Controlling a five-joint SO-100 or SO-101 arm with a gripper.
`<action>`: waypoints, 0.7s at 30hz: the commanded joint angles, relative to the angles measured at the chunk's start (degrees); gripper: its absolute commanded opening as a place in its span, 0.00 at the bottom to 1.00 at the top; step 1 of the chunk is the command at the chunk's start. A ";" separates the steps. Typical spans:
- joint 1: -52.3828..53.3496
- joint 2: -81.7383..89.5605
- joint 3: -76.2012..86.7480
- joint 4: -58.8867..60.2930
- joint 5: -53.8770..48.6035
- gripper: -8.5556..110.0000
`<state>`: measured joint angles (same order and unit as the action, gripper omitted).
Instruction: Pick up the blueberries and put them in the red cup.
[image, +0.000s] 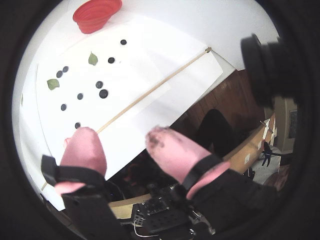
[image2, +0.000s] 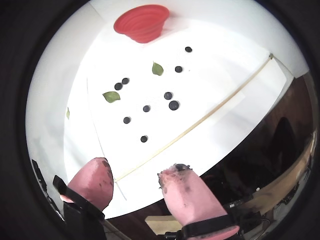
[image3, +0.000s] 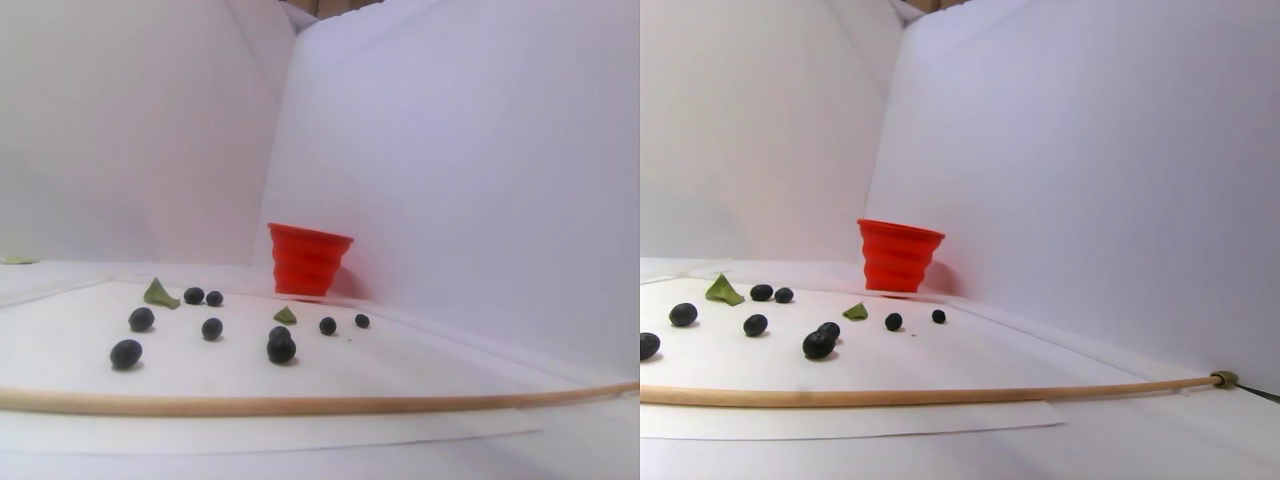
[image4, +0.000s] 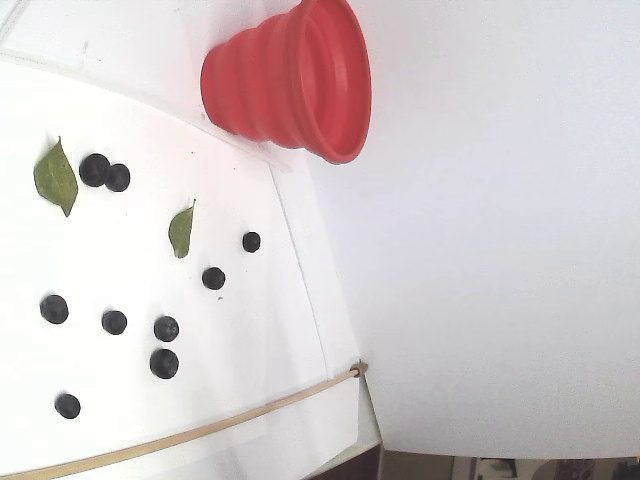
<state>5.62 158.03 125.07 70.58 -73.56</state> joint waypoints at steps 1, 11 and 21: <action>-1.05 -3.34 -0.79 -3.60 -2.55 0.23; -7.65 -7.91 2.90 -8.53 -4.31 0.23; -12.39 -17.23 4.22 -14.06 -5.01 0.23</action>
<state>-6.15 142.65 129.73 58.71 -78.57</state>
